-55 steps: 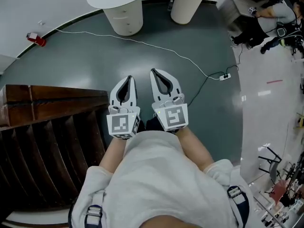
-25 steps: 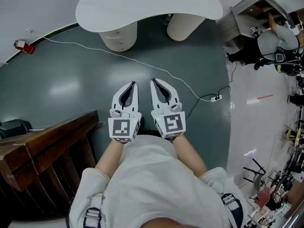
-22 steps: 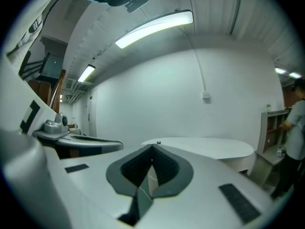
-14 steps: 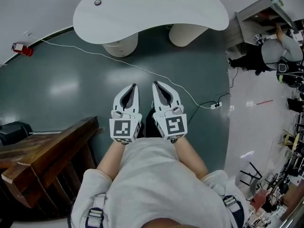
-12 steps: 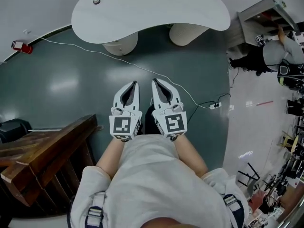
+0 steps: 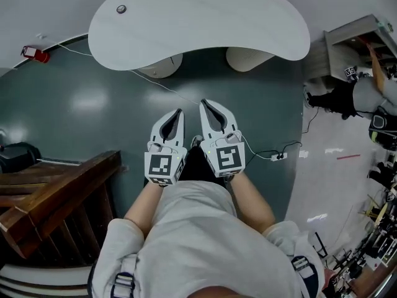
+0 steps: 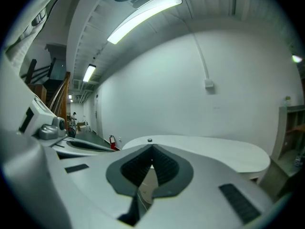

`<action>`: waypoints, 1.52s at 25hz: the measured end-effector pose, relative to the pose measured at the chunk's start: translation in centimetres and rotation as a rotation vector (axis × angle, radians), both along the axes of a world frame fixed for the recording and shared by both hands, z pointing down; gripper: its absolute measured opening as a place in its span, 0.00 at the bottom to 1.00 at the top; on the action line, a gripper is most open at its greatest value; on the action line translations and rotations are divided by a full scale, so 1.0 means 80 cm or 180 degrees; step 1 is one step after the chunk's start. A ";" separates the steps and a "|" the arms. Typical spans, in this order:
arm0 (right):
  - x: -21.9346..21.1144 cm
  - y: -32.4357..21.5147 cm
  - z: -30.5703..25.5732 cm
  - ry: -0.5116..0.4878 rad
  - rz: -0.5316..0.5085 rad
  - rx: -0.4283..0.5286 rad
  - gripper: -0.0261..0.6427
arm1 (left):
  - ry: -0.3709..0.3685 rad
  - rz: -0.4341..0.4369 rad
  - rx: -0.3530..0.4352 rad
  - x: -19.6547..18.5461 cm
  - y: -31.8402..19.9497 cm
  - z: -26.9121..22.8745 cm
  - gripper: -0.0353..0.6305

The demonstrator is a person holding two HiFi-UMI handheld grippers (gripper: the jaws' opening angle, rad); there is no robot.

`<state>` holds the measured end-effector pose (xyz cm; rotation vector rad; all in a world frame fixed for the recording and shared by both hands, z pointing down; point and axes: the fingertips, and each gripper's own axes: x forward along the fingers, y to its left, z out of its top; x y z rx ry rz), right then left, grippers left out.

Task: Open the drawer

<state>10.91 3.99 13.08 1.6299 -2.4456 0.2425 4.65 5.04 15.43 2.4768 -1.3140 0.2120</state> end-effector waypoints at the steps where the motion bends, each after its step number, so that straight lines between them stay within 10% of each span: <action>1: 0.006 -0.007 0.005 -0.0018 -0.0014 -0.0012 0.06 | 0.0000 -0.0017 -0.0020 0.004 -0.003 0.003 0.06; 38: -0.060 -0.104 0.334 -0.0094 -0.0421 -0.0718 0.06 | -0.0356 -0.0466 -0.0460 -0.098 -0.117 0.334 0.06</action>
